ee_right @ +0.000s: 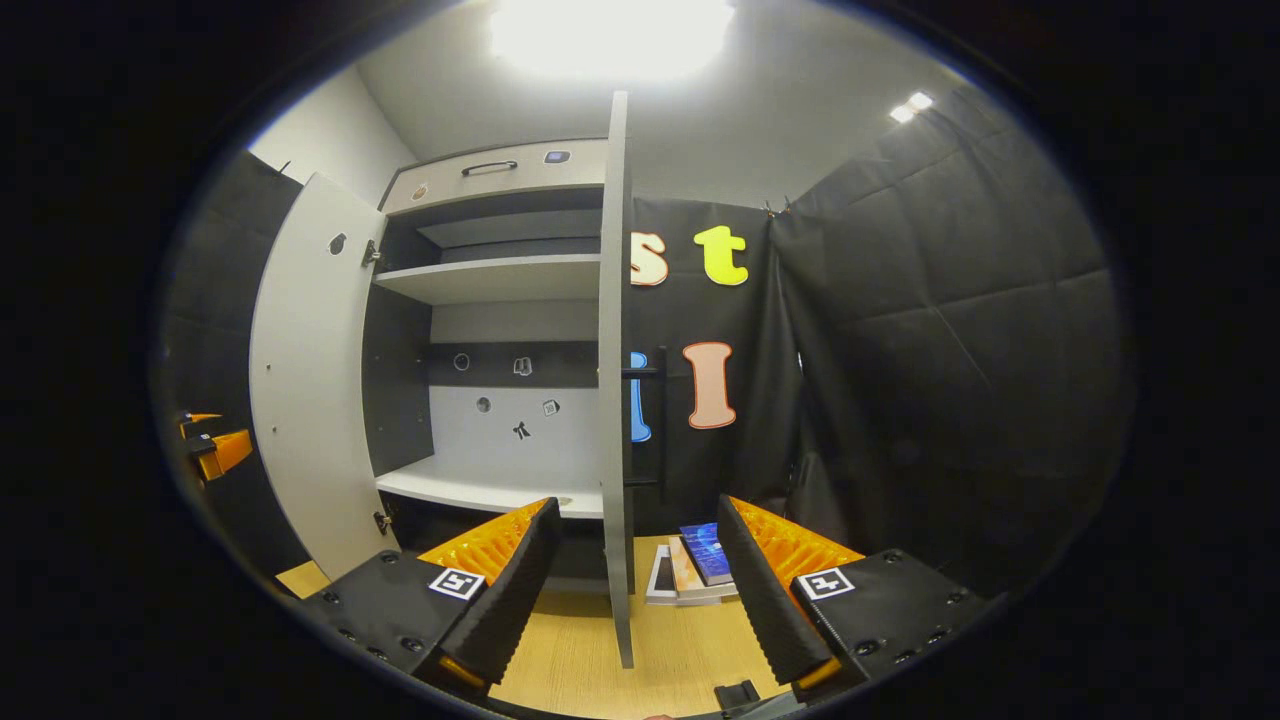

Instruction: Open the right door of the double-door shoe cabinet with the right hand, and open the left door with the left hand.

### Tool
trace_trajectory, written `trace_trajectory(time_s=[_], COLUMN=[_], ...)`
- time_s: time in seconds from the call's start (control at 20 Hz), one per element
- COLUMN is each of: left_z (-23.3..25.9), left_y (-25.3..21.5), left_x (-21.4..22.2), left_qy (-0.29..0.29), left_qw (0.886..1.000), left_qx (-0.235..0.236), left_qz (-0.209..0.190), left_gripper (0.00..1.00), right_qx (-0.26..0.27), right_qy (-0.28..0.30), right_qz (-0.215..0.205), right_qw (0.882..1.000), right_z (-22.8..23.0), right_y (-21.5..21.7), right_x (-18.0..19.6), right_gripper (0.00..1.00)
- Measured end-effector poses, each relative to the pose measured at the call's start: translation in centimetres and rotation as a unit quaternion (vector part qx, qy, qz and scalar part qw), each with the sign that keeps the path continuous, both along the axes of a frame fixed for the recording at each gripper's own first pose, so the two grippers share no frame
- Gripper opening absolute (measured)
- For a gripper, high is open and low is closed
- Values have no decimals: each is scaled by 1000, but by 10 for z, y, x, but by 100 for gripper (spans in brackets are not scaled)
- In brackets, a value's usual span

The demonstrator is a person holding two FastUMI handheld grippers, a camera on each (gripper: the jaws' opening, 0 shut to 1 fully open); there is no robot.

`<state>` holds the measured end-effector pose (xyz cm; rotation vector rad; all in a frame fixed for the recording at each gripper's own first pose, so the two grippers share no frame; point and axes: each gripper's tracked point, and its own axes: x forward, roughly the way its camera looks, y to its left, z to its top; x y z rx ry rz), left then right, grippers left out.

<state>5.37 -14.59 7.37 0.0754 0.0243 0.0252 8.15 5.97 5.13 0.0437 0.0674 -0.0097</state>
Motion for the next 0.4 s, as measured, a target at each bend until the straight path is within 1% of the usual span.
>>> trace_trajectory(time_s=[0.1,0.4], left_z=[-1,-3], left_y=[0,3], left_x=[0,0], left_qy=[0,-1], left_qw=[1000,1000], left_qx=[-1,-5], left_qz=[0,1], left_gripper=[91,92], right_qx=[1,-2], right_qy=[2,2], right_qz=[0,0], right_qw=[1000,1000], right_z=[-1,-1], right_y=[1,5], right_x=[0,0], right_gripper=[98,98])
